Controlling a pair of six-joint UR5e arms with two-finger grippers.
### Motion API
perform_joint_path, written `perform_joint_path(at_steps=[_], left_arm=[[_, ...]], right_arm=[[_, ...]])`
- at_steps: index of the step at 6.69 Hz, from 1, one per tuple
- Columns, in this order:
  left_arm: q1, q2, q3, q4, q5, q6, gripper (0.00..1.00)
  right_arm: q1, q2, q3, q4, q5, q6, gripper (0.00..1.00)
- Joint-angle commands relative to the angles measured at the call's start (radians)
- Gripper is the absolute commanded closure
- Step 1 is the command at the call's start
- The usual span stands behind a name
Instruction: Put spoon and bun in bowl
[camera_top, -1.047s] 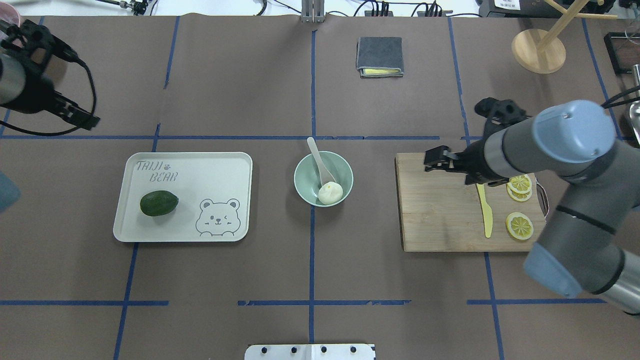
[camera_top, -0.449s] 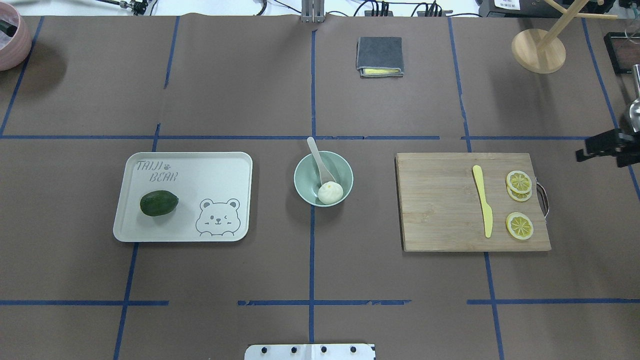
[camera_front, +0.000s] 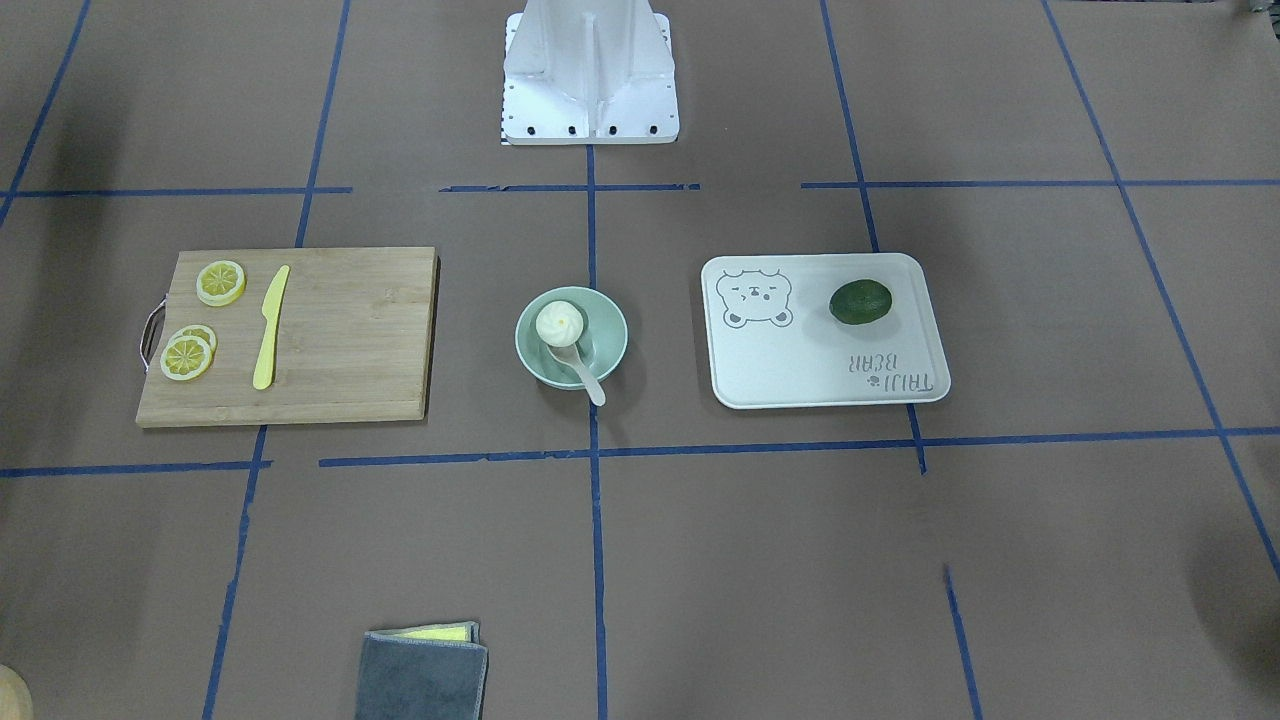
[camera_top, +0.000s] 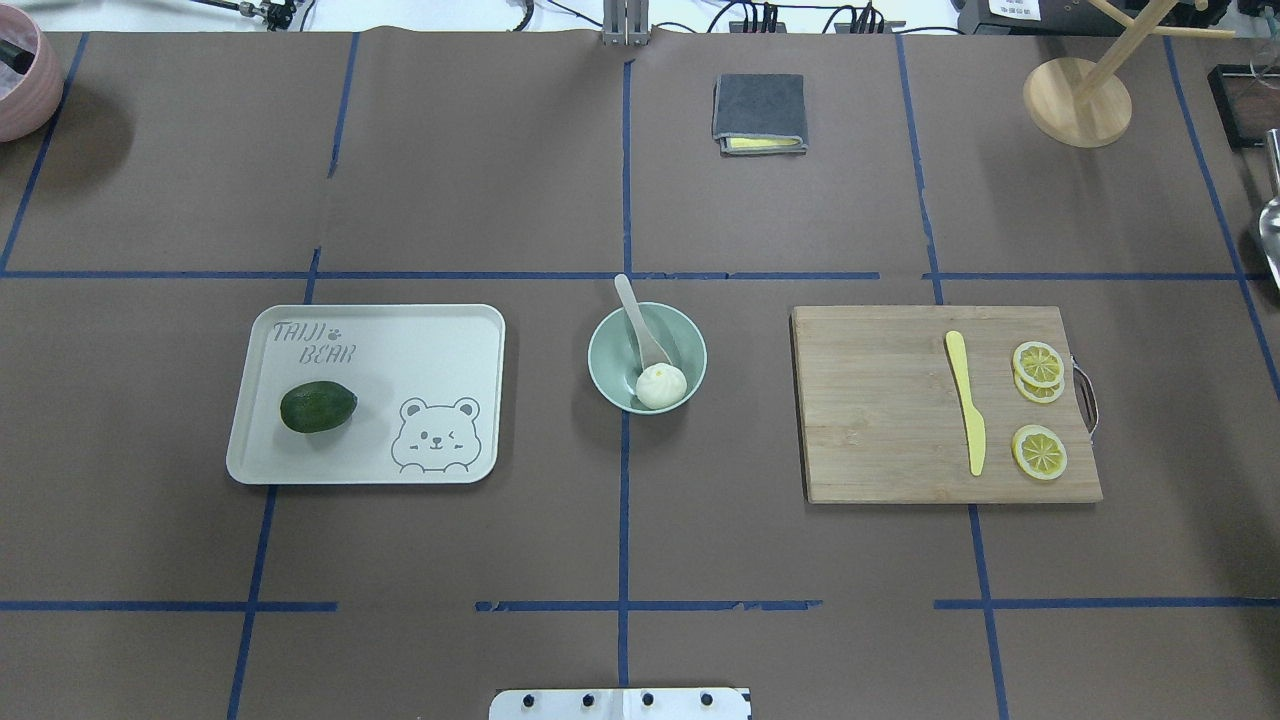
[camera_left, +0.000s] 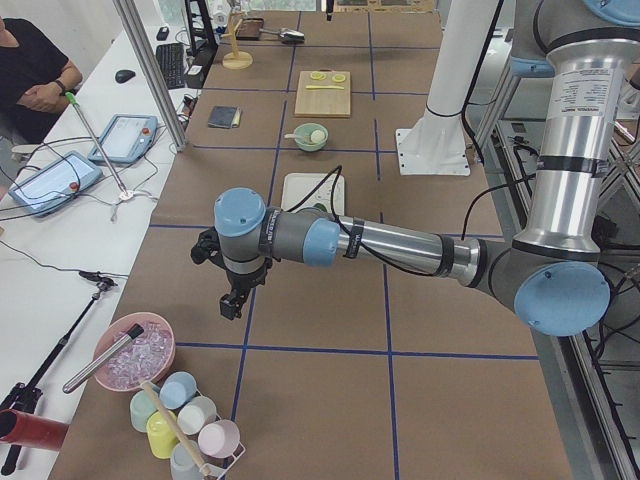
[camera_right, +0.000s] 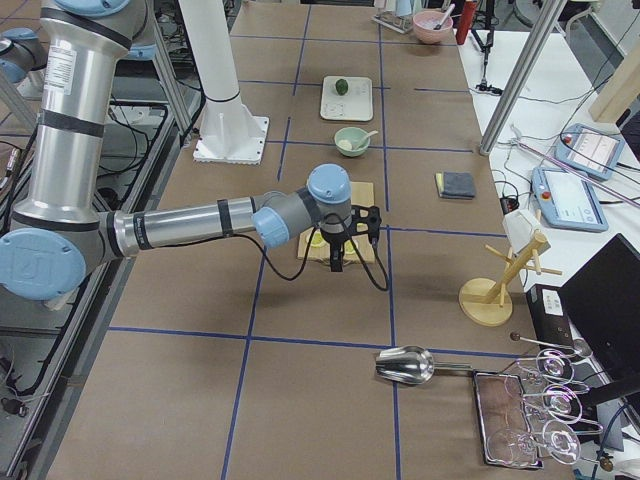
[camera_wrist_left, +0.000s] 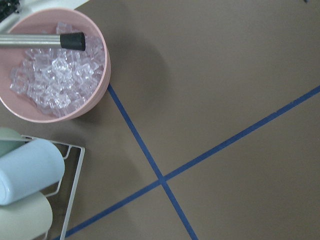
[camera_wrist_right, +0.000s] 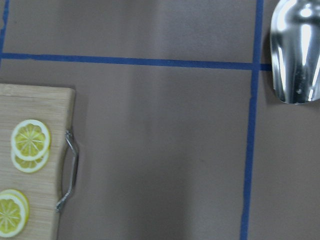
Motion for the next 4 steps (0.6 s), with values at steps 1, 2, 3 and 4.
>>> perform_joint_path(at_steps=[1, 2, 3, 4], left_arm=[[-0.001, 0.004, -0.014, 0.029, -0.013, -0.105, 0.0], [-0.001, 0.024, -0.029, 0.02, -0.012, -0.104, 0.0], [-0.001, 0.028, -0.039, 0.02, -0.012, -0.106, 0.0], [-0.001, 0.039, -0.039, 0.019, -0.01, -0.104, 0.0]], right_arm=[[0.07, 0.059, -0.036, -0.202, 0.001, -0.201, 0.0], [0.077, 0.105, -0.038, -0.307, 0.001, -0.247, 0.0], [0.085, 0.155, -0.041, -0.366, 0.001, -0.26, 0.0], [0.087, 0.188, -0.033, -0.424, 0.003, -0.257, 0.0]])
